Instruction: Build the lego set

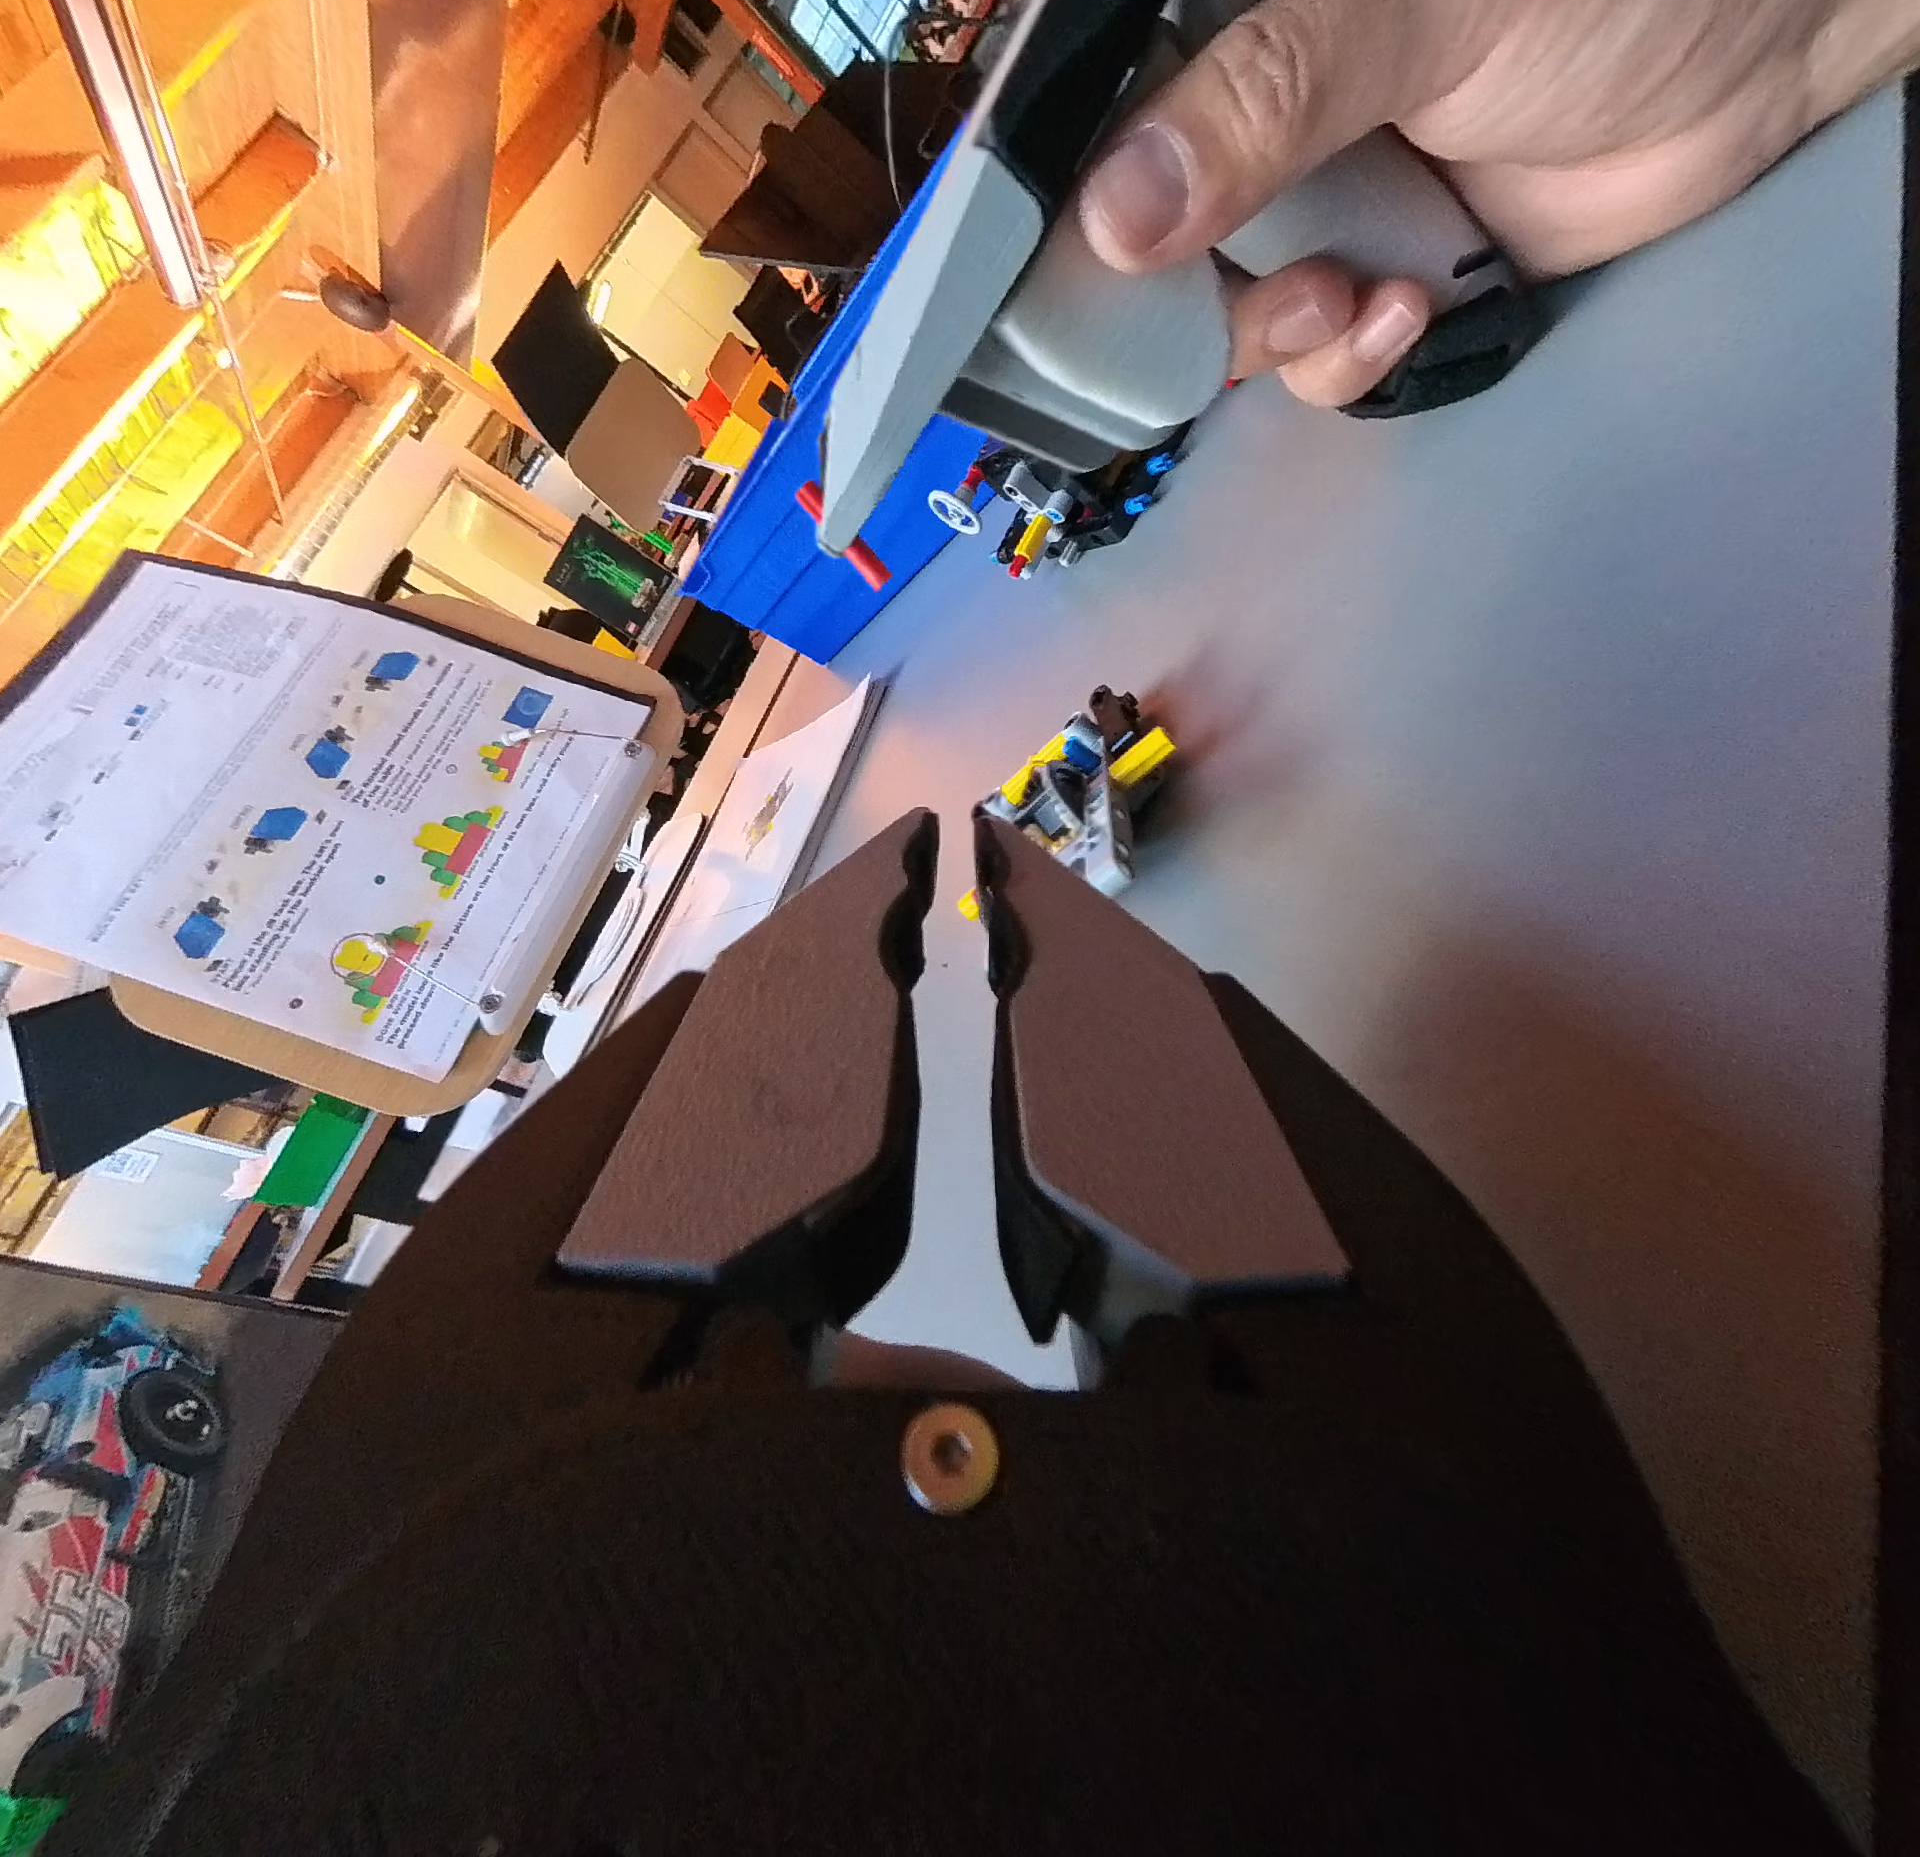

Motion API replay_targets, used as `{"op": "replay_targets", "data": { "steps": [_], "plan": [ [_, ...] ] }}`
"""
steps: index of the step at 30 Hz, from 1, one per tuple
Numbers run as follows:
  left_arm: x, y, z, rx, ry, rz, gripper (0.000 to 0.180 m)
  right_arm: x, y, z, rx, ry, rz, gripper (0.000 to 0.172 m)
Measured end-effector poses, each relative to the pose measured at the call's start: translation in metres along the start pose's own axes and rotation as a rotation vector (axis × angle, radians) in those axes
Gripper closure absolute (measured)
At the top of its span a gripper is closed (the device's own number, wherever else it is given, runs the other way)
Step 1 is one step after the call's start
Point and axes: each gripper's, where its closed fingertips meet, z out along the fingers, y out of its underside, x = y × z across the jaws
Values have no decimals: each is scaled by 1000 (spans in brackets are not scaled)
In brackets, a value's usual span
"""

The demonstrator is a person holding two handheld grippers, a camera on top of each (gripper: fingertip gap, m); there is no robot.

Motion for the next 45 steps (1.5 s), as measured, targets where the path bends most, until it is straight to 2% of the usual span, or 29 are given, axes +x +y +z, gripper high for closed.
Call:
{"op": "replay_targets", "data": {
  "steps": [24,45],
  "plan": [
    [-14,2,-1,14,-44,-61,179,7,-4,-2,37,-4,67,171],
    [-12,2,0,11,-50,-41,180,10,-6,-5,56,10,77,170]
  ]
}}
